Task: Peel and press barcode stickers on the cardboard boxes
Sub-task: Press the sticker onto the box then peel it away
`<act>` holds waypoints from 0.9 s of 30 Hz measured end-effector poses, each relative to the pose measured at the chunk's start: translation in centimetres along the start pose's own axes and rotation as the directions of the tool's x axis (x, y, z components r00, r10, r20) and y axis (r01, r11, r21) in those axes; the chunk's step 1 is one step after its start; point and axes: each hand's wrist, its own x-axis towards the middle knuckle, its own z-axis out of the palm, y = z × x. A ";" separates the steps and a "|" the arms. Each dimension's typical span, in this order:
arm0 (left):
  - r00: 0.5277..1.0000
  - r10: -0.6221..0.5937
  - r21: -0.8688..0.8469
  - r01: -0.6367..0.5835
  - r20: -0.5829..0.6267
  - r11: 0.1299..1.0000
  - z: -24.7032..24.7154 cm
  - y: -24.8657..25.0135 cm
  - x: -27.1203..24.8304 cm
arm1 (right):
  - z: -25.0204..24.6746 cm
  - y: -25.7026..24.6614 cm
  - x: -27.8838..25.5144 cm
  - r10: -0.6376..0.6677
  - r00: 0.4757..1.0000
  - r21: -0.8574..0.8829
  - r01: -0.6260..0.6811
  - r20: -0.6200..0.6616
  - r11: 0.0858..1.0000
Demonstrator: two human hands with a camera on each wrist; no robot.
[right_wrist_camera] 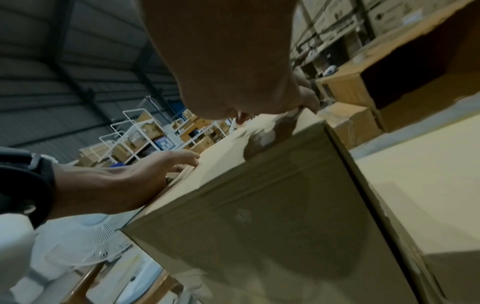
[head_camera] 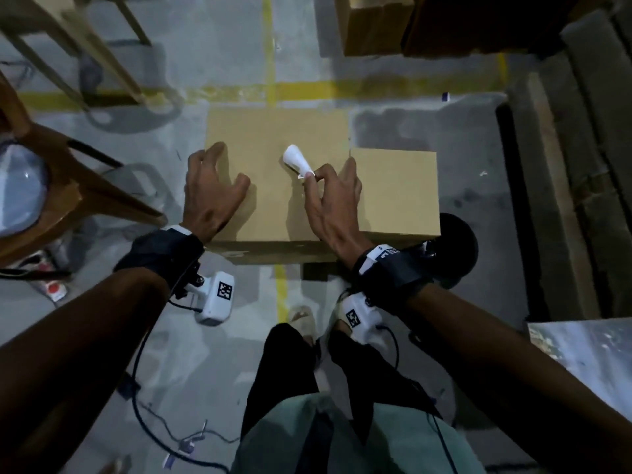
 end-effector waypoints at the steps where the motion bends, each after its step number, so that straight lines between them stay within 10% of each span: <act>1: 1.000 -0.008 -0.001 0.008 0.009 1.000 0.6 -0.7 0.3 | 0.7 0.5 0.3 -0.010 1.000 -0.003 0.010 0.006 1.000; 27: 0.943 -0.009 0.004 0.008 0.332 1.000 19.0 -10.9 11.3 | 14.0 15.9 10.2 0.179 0.984 0.115 -0.175 -0.024 0.978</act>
